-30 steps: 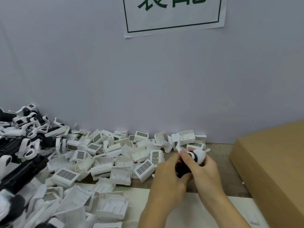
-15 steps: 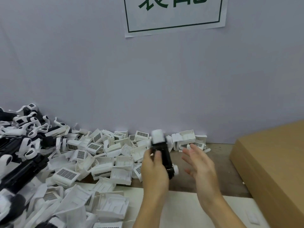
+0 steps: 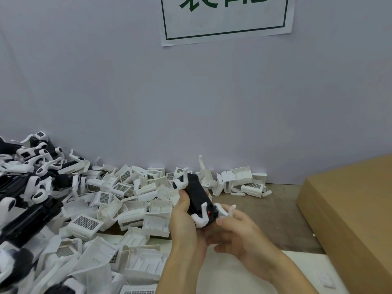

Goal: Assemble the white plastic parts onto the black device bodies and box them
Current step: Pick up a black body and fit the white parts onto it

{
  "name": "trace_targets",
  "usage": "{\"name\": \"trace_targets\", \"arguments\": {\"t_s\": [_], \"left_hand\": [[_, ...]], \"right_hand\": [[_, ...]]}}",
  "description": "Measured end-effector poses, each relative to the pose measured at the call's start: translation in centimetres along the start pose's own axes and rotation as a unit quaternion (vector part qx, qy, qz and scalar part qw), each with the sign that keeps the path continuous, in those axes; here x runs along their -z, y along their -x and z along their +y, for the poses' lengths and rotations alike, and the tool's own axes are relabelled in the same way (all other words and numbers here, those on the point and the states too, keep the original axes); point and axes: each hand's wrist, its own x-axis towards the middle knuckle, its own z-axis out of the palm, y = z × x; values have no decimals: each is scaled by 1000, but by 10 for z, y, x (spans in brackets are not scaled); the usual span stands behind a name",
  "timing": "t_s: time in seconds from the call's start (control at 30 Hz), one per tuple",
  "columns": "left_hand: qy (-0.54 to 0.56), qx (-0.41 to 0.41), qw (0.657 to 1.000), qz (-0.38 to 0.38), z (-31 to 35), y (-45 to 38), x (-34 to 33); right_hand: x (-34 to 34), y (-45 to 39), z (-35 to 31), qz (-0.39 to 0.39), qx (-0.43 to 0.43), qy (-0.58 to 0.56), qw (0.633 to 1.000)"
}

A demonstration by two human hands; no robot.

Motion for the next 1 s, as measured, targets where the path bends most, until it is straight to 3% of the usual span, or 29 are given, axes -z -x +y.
{"name": "trace_targets", "arguments": {"t_s": [0.07,0.23,0.43,0.67,0.87,1.0], "left_hand": [[-46,-41,998,-5,-4,-2,-1],[-120,-44,991,-28,-9,2,-7],[-134,-64,988,-26,-11,0,-7],[-115,-72,990,-27,-11,-3,-5],[-163,-109,980,-26,-16,-8,-4],[-166,-127,977,-28,-19,-12,-4]], "right_hand": [[-3,0,0,19,11,25,999],[-11,-7,6,88,44,22,995],[-12,-5,4,72,79,9,994],[-12,-4,4,52,53,3,997],[-13,-7,6,81,45,7,996],[-15,-8,4,82,40,-51,995]]}}
